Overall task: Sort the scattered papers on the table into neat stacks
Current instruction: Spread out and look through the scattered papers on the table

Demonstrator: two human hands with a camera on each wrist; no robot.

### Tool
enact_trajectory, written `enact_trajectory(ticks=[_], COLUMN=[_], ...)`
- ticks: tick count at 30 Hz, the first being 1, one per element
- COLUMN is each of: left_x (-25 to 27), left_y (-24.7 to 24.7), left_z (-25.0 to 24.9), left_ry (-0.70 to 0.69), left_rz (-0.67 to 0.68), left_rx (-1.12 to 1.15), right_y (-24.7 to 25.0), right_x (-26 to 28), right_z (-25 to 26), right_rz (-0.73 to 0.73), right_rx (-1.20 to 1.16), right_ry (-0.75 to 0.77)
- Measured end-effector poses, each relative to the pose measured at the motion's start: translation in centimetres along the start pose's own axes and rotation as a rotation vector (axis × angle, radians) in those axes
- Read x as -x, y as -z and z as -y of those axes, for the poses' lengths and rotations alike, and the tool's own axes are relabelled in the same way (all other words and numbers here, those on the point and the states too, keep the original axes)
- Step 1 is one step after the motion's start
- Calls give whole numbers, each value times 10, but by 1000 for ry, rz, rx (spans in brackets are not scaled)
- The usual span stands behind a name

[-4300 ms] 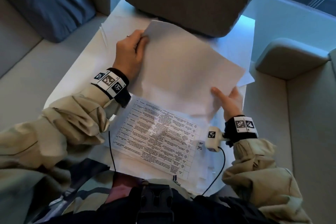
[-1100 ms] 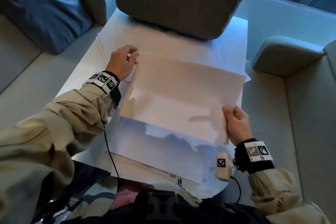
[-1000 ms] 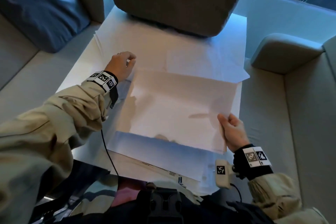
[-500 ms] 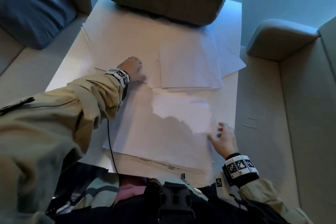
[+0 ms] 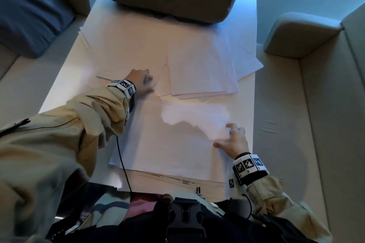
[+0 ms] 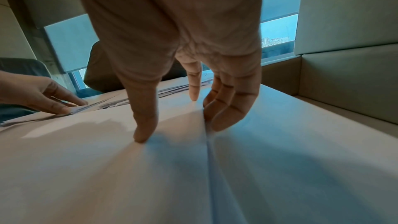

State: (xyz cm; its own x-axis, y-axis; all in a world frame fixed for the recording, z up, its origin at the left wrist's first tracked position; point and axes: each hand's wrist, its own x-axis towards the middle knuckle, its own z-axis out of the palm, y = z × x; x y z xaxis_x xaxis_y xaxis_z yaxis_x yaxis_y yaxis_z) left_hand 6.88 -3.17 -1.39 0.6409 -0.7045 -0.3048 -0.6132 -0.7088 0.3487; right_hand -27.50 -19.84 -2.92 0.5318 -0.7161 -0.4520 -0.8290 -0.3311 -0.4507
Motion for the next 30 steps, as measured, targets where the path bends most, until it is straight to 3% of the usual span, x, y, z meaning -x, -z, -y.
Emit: enact_trajectory(ticks=[5,10,17,22,30], left_x=[8,7,12,11,16], left_y=[2,-7,-6,-5,-2], left_z=[-2,-6,7,5,-2], left_ry=[-36,-115,-36,-24,-90], left_rz=[-8,-138,-29,-30,-234], left_rx=[-16,40,6,-48,-52], right_y=[1,1,2,2,1], right_x=[-2,-3,-3,-3,-4], right_z=[-1,-1,-1,-1,-2], right_rz=[8,16,15,11,23], right_rx=[12,25,19,22,35], right_ry=[0,2,6,4,-9])
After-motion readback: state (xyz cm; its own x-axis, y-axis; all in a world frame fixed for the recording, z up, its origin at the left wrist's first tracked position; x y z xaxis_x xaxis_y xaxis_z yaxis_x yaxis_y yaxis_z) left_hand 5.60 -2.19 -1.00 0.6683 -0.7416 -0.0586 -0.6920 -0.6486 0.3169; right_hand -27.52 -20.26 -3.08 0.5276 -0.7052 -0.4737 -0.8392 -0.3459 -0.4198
